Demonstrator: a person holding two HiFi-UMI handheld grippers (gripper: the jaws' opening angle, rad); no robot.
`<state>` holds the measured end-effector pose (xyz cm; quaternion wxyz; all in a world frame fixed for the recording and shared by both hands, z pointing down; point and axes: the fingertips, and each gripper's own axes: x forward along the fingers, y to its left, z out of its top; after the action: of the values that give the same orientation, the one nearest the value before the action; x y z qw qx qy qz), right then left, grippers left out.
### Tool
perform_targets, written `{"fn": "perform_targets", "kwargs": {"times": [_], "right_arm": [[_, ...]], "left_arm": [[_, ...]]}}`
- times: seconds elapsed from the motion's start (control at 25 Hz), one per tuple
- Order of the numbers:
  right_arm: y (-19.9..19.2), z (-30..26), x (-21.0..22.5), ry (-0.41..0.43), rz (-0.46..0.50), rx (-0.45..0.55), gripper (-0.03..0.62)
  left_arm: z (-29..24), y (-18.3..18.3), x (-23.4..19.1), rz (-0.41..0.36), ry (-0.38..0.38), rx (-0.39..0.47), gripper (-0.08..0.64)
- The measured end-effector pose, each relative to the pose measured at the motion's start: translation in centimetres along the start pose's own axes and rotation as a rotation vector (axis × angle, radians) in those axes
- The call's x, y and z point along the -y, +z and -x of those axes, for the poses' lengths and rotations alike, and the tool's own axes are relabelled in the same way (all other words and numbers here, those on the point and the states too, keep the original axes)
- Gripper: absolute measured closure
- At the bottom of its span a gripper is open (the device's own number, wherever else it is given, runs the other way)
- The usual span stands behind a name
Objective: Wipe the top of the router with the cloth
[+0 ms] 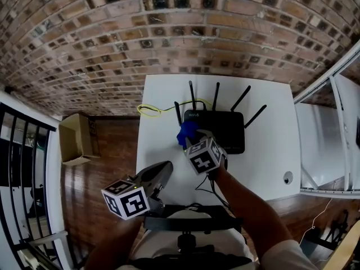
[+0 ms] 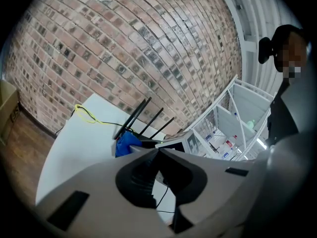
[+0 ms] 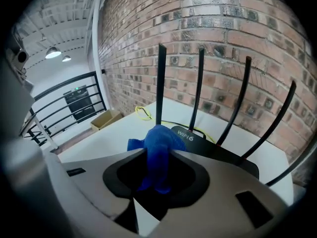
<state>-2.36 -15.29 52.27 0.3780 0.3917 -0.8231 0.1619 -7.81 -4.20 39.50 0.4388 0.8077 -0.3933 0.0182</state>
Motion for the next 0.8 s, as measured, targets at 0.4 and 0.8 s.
{"fn": "perform_targets", "kwargs": {"times": [0.4, 0.8], "right_arm": [[-2.7, 1.8, 4.5, -0.091, -0.05, -0.016, 0.456], [-7.4, 5.8, 11.4, -0.242, -0.152, -0.051, 0.456]], "left_arm": [[-1.0, -0.7, 0.7, -0.001, -0.033, -0.027, 0.529], [-2.4, -1.1, 2.0, -0.023, -0.069, -0.055, 0.528]]}}
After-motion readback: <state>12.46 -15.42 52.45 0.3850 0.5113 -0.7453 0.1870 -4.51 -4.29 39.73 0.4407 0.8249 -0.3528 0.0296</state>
